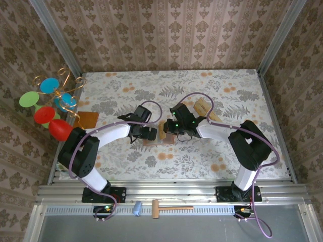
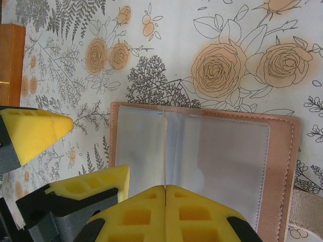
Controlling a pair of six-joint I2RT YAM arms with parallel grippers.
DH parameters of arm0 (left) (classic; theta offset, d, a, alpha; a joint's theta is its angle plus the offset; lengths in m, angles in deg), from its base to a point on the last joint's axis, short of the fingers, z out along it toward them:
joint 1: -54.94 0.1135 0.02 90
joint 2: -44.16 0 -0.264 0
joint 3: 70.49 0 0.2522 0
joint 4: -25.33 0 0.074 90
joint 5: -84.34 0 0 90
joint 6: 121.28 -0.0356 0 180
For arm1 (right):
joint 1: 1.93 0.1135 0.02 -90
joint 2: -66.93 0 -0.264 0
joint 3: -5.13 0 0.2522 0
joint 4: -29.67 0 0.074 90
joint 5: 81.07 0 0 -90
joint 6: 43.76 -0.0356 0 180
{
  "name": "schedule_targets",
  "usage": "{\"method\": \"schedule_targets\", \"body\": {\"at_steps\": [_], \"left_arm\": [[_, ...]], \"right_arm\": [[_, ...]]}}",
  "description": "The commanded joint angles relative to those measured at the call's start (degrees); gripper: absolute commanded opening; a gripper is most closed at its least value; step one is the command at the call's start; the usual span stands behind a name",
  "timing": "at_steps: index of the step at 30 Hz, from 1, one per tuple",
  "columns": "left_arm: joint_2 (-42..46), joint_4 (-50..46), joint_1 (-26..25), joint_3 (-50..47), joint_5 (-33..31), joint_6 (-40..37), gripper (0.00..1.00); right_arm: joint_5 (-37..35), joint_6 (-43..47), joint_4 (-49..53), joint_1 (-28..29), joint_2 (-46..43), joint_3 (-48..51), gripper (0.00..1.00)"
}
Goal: Put the credit cards into the card holder
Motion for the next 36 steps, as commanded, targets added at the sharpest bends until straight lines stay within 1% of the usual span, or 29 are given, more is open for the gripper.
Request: {"method": "schedule_targets", "body": {"at_steps": [1, 21, 26, 36], "left_arm": [[-0.5, 0.5, -0.2, -1.3, -1.3, -1.0, 1.00], [0.8, 0.4, 0.4, -5.3, -3.2, 0.7, 1.00], [2.0, 0.1, 0.5, -6.0, -3.5, 1.1, 1.00], [3.0, 0.1, 0.9, -6.8, -3.3, 1.9, 1.00]], "right_arm": [[1.4, -0.5, -1.2, -0.4, 1.0, 1.4, 0.00], [4.1, -2.3, -5.7, -3.7, 0.6, 7.6, 0.00], [6.0, -3.3, -7.5, -4.7, 0.6, 7.6, 0.00], [7.3, -3.4, -7.6, -5.2, 0.9, 6.1, 0.00]]}}
